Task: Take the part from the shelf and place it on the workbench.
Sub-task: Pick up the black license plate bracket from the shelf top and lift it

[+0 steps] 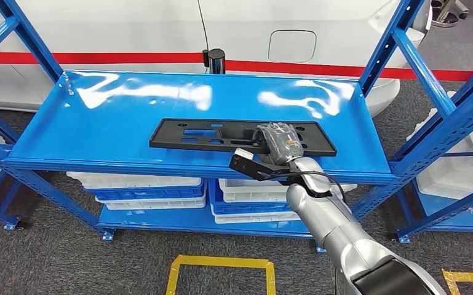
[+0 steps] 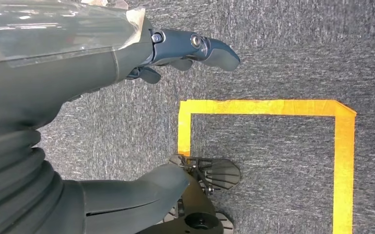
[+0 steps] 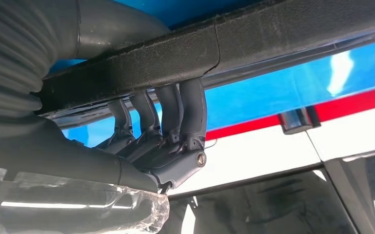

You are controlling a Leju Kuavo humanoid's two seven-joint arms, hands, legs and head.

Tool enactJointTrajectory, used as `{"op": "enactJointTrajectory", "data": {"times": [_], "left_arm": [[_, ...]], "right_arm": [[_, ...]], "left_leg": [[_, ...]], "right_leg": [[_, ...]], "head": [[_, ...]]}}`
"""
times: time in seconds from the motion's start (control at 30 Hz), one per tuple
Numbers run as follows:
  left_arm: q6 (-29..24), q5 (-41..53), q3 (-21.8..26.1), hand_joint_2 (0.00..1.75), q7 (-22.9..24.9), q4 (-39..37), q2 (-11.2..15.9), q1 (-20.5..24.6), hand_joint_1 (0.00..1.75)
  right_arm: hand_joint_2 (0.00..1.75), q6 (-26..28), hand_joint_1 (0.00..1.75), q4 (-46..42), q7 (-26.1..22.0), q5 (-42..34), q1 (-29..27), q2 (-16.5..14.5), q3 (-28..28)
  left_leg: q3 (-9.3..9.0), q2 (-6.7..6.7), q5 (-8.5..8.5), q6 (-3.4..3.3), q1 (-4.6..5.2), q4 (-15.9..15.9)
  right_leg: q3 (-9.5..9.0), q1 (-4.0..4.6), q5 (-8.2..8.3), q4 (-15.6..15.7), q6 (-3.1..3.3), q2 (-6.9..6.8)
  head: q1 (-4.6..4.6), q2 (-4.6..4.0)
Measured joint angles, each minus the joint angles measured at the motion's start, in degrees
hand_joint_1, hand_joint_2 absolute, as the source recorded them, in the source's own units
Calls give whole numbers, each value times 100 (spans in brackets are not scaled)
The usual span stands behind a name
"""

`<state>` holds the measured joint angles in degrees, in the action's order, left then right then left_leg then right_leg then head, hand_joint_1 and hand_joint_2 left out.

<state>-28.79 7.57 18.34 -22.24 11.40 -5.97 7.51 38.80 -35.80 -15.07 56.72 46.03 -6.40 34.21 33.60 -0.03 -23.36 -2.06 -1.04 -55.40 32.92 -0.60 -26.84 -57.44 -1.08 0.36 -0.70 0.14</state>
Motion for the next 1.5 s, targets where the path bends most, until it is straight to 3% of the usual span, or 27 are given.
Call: {"op": "enactJointTrajectory", "data": {"times": [0.1,0.13,0.17,0.2,0.27,0.3,0.37,0.47,0.5,0.53,0.6,0.63,0.67,0.77,0.83,0.9,0.97,1.03,1.1,1.2,1.23,1.27,1.33,1.4,1.43,1.5], "left_arm": [[2,-40,1,175,-20,1,2,-2,0],[2,-56,2,175,-25,1,2,-9,0],[2,-70,2,175,-27,1,2,-17,0],[2,-84,2,175,-30,1,2,-24,0],[2,-100,3,175,-39,1,3,-33,0],[1,-106,4,175,-46,1,5,-35,0],[-2,-124,10,175,-65,1,12,-46,0],[-4,-150,17,175,-119,-1,15,-76,0],[-3,-150,19,175,-133,-2,16,-82,0],[-2,-147,19,175,-142,-2,18,-86,0],[0,-140,20,175,-145,-2,27,-95,0],[0,-133,20,175,-145,-2,31,-106,0],[-1,-125,20,175,-145,-2,37,-119,0],[-5,-100,20,175,-144,-2,49,-140,0],[-7,-96,20,175,-144,-1,52,-141,0],[-9,-90,20,175,-145,0,57,-135,0],[-13,-66,20,175,-144,-1,63,-126,0],[-17,-43,20,175,-142,-1,63,-121,0],[-20,-36,21,175,-141,0,66,-119,0],[-20,-30,22,175,-137,0,69,-121,0],[-20,-27,22,175,-134,-1,66,-124,0],[-20,-25,22,175,-131,-1,62,-126,0],[-20,-22,22,175,-127,-2,55,-126,0],[-20,-21,22,175,-126,-2,52,-122,0],[-20,-20,22,175,-124,-2,51,-121,0],[-21,-19,22,175,-114,-2,49,-121,0]], "right_arm": [[175,-35,166,-3,1,15,-32,-3,7],[175,-51,166,-3,1,25,-46,-9,12],[175,-63,166,-3,0,33,-53,-21,16],[175,-70,166,-3,-1,38,-52,-42,20],[175,-76,166,-3,-1,40,-36,-97,22],[175,-77,166,-3,-3,41,-28,-128,23],[175,-76,166,-2,-4,46,-20,-181,27],[175,-63,166,1,11,62,-16,-263,38],[175,-52,166,1,28,73,-17,-290,41],[175,-37,166,2,48,86,-25,-310,42],[175,-7,166,2,97,134,-64,-333,44],[175,3,166,2,123,168,-93,-336,49],[175,7,166,2,149,209,-120,-338,56],[175,7,166,-1,200,294,-153,-343,72],[175,7,166,-3,209,302,-153,-343,72],[175,6,166,-15,226,307,-153,-344,72],[175,-2,166,-52,263,317,-163,-342,65],[175,-9,166,-80,286,327,-179,-331,47],[175,-9,166,-88,290,330,-186,-321,27],[175,-9,166,-92,290,342,-219,-299,11],[175,-9,166,-93,290,352,-233,-289,10],[175,-9,166,-94,290,366,-241,-281,10],[175,-9,166,-112,290,382,-242,-275,8],[175,-9,166,-146,290,384,-229,-278,4],[175,-9,166,-160,290,384,-223,-281,3],[175,-9,166,-174,290,392,-216,-289,2]], "left_leg": [[-18,14,26,-33,-11,42],[-16,11,26,-29,-15,40],[-14,6,24,-19,-23,36],[-15,-2,20,2,-38,28],[-14,-20,1,78,-75,-12],[-9,-30,-14,131,-83,-37],[-9,-41,-18,233,-83,-45],[-12,-36,-12,344,-119,-17],[47,-28,-113,363,-131,-141],[161,-22,-287,373,-138,-391],[510,-15,-730,388,-135,-1189],[657,-16,-868,394,-134,-1533],[716,-15,-903,396,-134,-1698],[420,-11,-614,382,-138,-1249],[312,-10,-531,379,-139,-1068],[79,-7,-423,369,-143,-680],[-155,-8,-289,273,-97,-219],[-154,1,-215,119,-48,-103],[-130,16,-157,33,-45,-68],[-76,16,-127,-7,-31,-67],[-64,15,-120,-13,-24,-68],[-57,10,-116,-14,-15,-71],[-61,-5,-109,-8,2,-74],[-57,-20,-107,27,34,-89],[-48,-23,-104,53,50,-98],[-30,-24,-91,113,65,-108]], "right_leg": [[541,-22,-461,-1119,51,-5],[693,-35,-548,-1423,34,-6],[746,-50,-552,-1526,-3,-7],[663,-72,-456,-1358,-60,-10],[244,-122,-143,-527,-173,-27],[45,-121,-14,-149,-192,-30],[-110,-88,81,137,-132,-26],[-117,-86,154,172,10,-12],[-113,-97,178,187,62,-14],[-105,-106,199,198,109,-18],[-73,-81,225,202,174,-31],[-56,-68,234,201,185,-37],[-41,-58,241,196,192,-40],[-11,-53,247,162,187,-38],[-8,-53,248,155,185,-38],[-11,-51,251,147,175,-37],[21,-12,286,145,80,-33],[137,15,223,22,-18,-32],[348,0,-26,-400,0,-34],[793,-5,-457,-1431,33,-32],[870,-5,-519,-1647,16,-32],[838,-3,-495,-1650,-13,-31],[463,-1,-259,-1023,-68,-32],[16,33,-26,-199,-52,-34],[-97,52,30,31,-23,-34],[-135,65,71,146,33,-36]], "head": [[14,-1],[16,0],[17,-1],[19,-1],[22,-1],[29,-1],[25,-1],[-6,-1],[-18,-1],[-36,-1],[-65,-1],[-70,-1],[-72,-1],[-73,0],[-74,1],[-77,1],[-55,1],[-27,1],[-13,-1],[6,0],[15,0],[25,0],[33,-1],[37,0],[32,-1],[18,0]]}}
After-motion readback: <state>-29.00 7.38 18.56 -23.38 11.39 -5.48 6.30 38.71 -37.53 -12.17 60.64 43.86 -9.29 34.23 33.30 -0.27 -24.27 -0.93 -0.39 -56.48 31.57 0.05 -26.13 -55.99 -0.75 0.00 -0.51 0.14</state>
